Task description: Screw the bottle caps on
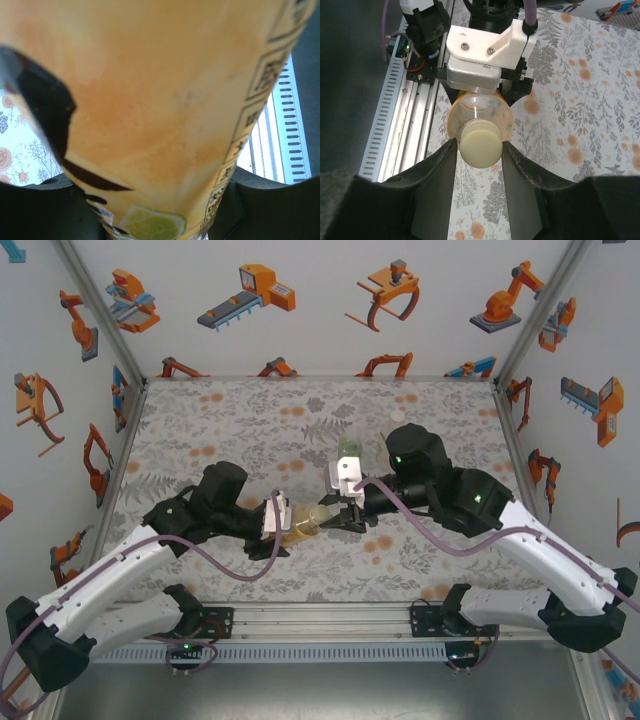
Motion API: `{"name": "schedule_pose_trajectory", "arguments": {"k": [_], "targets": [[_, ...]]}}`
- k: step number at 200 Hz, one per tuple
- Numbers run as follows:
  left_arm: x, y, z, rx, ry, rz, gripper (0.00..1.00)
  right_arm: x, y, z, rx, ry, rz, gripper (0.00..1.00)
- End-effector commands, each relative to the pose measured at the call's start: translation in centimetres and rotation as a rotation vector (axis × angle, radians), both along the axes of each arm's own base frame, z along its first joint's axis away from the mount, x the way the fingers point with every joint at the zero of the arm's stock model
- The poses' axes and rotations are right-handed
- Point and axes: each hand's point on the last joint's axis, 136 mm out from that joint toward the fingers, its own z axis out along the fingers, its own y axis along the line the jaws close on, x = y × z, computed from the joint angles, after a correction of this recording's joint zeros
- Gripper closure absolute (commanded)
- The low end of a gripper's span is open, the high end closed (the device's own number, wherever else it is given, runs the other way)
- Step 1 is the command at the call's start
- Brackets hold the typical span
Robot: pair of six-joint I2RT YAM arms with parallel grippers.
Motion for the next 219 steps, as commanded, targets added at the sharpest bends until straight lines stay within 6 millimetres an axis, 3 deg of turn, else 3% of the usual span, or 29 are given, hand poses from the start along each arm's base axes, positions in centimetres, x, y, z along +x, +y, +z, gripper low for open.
{"name": "schedule_pose_trajectory", "arguments": {"k": [1,59,98,150,188,219], "targets": [[-0.4,-0.3,1.3,-0.025,-0.006,-0.032,1.0,-0.4,0.2,1.6,0.037,-0.008,0.026,0.59],[-0.3,-0.3,1.4,-0.025,-0.009,-0.029,1.0,-0.2,0.4,1.1,0.012,0.041,0.005,0.73],[0.2,-0.1,1.3,-0.012,-0.028,0.006,1.0,1.8,0.6,0.5,0.011,0.144,-0.15,0.83],[2.2,0.3,0.9,0.023,-0.08,0.108,1.0,6.2,0.7,0.1,0.165,0.544,-0.523,1.0],[3.5,0.5,0.8,0.036,-0.107,0.17,1.0,8.6,0.8,-1.9,0.216,0.91,-0.761,1.0],[4.2,0.6,0.6,0.052,-0.116,0.211,1.0,9.4,0.3,-3.7,0.178,1.057,-0.898,0.95]]}}
